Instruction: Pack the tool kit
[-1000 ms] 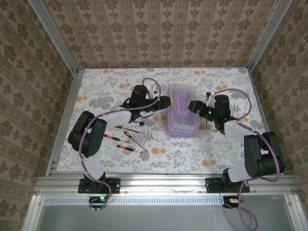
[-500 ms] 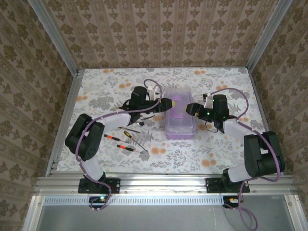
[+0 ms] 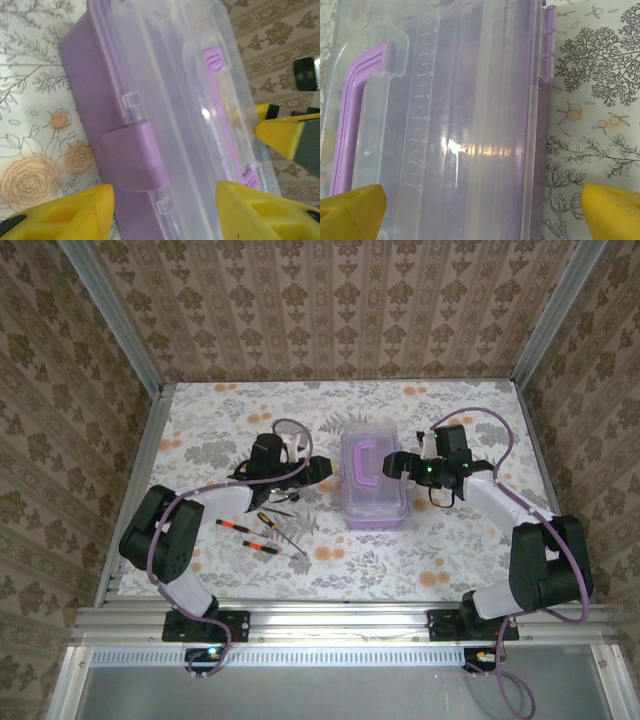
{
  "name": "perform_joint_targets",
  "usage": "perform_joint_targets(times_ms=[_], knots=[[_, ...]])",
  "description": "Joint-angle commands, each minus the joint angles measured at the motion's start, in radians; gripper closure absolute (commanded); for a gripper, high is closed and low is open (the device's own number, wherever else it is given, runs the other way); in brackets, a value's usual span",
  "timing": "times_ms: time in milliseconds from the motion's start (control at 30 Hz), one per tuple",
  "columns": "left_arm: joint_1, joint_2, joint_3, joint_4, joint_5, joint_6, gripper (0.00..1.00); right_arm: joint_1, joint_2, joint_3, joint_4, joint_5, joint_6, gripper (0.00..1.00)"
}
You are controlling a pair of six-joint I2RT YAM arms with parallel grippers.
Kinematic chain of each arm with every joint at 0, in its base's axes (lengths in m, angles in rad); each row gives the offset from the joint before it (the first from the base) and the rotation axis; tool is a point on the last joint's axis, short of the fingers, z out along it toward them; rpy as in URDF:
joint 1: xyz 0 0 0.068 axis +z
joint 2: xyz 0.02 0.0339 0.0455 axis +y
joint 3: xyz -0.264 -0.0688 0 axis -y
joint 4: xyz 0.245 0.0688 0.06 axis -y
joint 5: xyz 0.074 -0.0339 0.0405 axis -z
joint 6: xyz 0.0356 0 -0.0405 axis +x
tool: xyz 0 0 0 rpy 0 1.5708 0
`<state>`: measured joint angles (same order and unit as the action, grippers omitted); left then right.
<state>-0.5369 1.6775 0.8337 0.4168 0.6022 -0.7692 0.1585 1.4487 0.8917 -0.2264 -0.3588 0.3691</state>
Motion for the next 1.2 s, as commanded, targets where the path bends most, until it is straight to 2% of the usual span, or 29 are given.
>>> perform_joint_targets(times_ms=[0, 333, 767, 967, 1167], knots=[[-0.002, 0.052, -0.015, 0.032, 0.005, -0.002, 0.44, 0.036, 0.047, 0.024, -0.197, 0.063, -0.072, 0.00], [-0.014, 0.146, 0.005, 0.104, 0.025, -0.033, 0.43, 0.052, 0.043, 0.095, -0.189, -0.004, -0.081, 0.00], [-0.021, 0.194, 0.018, 0.185, 0.034, -0.079, 0.43, 0.068, 0.052, 0.140, -0.177, -0.050, -0.076, 0.00], [-0.025, 0.197, 0.025, 0.177, 0.059, -0.074, 0.43, 0.104, 0.113, 0.190, -0.200, 0.020, -0.076, 0.00], [-0.031, 0.199, 0.033, 0.174, 0.065, -0.073, 0.43, 0.155, 0.173, 0.250, -0.264, 0.157, -0.097, 0.00]])
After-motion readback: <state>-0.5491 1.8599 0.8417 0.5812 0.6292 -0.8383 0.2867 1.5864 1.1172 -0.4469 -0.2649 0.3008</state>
